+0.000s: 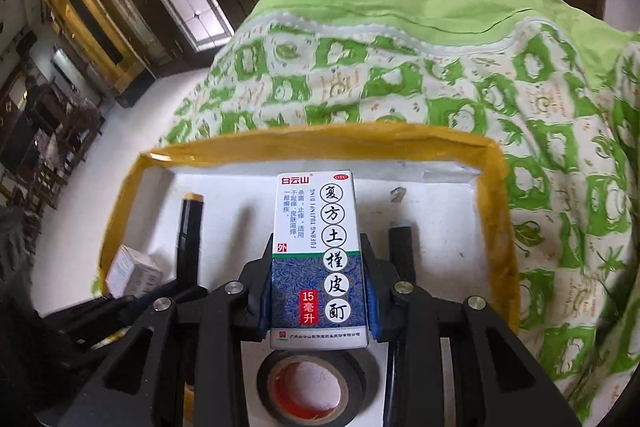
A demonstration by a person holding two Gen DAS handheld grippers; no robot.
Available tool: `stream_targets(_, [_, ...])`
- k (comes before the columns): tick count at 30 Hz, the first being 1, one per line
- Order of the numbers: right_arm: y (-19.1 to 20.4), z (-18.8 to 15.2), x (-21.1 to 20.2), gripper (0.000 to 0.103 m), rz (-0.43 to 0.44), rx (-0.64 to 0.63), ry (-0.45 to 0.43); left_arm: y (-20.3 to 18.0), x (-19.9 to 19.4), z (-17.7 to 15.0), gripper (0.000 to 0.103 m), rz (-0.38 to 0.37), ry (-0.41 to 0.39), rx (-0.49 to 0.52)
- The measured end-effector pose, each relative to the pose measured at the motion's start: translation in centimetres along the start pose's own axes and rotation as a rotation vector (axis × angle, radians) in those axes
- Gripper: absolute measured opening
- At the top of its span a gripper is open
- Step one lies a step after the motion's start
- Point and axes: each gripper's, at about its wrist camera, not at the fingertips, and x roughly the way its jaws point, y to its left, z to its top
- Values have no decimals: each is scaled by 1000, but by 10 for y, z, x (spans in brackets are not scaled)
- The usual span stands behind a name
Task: Organize rigid objects
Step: 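Lower the marker and medicine box into the tray and open both grippers, then grasp another black marker with the left gripper while the right gripper grasps the black tape roll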
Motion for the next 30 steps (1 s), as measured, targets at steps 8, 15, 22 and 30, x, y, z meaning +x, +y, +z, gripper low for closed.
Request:
stream_targets(8, [-3,-7,-5,50,-14,7,-14,2,-10,-9,32,-32,-7,-35])
stream_targets(15, [6,-27,-47,59,-18,-5,-89,6,-57,-35,65,-49,-94,-36])
stream_targets(22, [24,-59,-93,70,-23,-26,-159,15,-98,-90,69,-1,-118,-22])
stream_targets(30, [42,-106,-127,78,-39,-58,-160,25,-105,-146,71,-56,-119,-100])
